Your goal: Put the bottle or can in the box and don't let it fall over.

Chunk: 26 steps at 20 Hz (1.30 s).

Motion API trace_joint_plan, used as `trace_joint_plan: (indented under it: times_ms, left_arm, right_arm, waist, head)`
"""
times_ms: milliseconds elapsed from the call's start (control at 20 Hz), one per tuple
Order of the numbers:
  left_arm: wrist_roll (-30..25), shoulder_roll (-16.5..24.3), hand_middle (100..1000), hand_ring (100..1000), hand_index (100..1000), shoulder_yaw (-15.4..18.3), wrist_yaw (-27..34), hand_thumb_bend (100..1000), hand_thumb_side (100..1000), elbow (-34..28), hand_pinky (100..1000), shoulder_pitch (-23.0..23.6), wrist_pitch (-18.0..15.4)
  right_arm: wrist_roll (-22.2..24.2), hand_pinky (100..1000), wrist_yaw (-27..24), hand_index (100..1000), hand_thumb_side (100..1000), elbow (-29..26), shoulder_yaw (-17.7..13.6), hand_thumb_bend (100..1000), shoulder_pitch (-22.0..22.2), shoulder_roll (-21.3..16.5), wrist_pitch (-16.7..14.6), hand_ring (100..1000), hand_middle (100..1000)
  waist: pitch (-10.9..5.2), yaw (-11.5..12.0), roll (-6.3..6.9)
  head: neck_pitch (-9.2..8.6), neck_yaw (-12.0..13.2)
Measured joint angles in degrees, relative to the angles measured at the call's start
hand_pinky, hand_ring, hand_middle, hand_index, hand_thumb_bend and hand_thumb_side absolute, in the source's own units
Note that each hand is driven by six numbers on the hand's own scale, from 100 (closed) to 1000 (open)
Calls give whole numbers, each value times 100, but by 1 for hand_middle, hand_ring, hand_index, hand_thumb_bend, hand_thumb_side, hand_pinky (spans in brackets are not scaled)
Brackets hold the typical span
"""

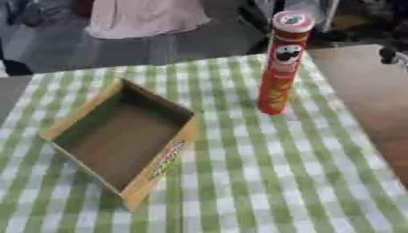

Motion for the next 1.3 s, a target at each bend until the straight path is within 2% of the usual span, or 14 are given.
trace_joint_plan:
  times_ms: [750, 950, 1300]
  left_arm:
    - [-21, 0, 854, 671, 785, 27, 18, 106, 685, 1, 1000, -1, -19]
    - [-22, -23, 854, 671, 784, 27, 20, 105, 684, 2, 1000, -1, -18]
    - [-24, -43, 854, 670, 784, 28, 23, 105, 685, 15, 1000, -2, -18]
  right_arm:
    - [123, 734, 36, 966, 100, 4, 2, 476, -5, 1, 10, 1000, 1000]
    - [245, 758, 35, 999, 100, 4, 2, 483, -24, 8, -19, 1000, 1000]
    - [490, 764, 30, 1000, 100, 13, 2, 486, -48, 46, -116, 1000, 1000]
  waist:
    - [-1, -4, 1]
    - [-1, -4, 1]
    - [-1, -4, 2]
  head:
    - [36, -8]
    - [38, -8]
    - [39, -12]
